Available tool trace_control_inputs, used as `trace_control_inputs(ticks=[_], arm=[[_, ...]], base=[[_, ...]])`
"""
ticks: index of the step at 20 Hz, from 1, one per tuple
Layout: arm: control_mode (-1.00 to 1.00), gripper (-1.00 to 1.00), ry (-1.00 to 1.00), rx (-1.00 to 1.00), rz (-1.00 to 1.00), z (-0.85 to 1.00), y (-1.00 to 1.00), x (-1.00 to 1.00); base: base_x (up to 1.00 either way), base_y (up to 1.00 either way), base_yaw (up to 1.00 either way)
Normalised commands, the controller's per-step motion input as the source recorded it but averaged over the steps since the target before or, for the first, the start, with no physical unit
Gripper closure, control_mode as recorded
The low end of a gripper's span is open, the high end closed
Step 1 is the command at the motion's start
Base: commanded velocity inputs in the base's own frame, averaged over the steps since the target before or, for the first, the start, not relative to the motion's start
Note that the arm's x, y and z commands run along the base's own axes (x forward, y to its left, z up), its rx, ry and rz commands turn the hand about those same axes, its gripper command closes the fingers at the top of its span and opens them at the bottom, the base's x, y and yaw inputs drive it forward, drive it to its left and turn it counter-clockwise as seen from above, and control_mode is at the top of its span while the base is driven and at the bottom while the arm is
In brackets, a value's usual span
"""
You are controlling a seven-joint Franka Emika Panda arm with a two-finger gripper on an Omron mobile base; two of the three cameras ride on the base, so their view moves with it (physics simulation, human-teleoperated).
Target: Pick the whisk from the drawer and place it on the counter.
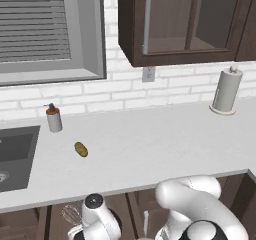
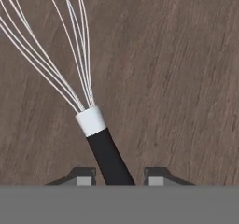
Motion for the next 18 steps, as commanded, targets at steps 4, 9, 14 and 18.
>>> trace_control_inputs(ticks=[4, 9, 14, 18], arm=[[-1.00, 1.00, -0.09, 0.00, 0.27, 0.39, 0.00, -0.01], [-1.00, 1.00, -0.11, -0.01, 0.36, 0.74, 0.00, -0.04], [-1.00, 1.00, -0.07, -0.05, 0.29, 0.96, 0.00, -0.25], [-1.00, 1.00, -0.14, -0.01, 0.09, 1.00, 0.00, -0.24]], base=[[0.00, 0.00, 0.00], [0.00, 0.00, 0.00], [0.00, 0.00, 0.00], [0.00, 0.00, 0.00]])
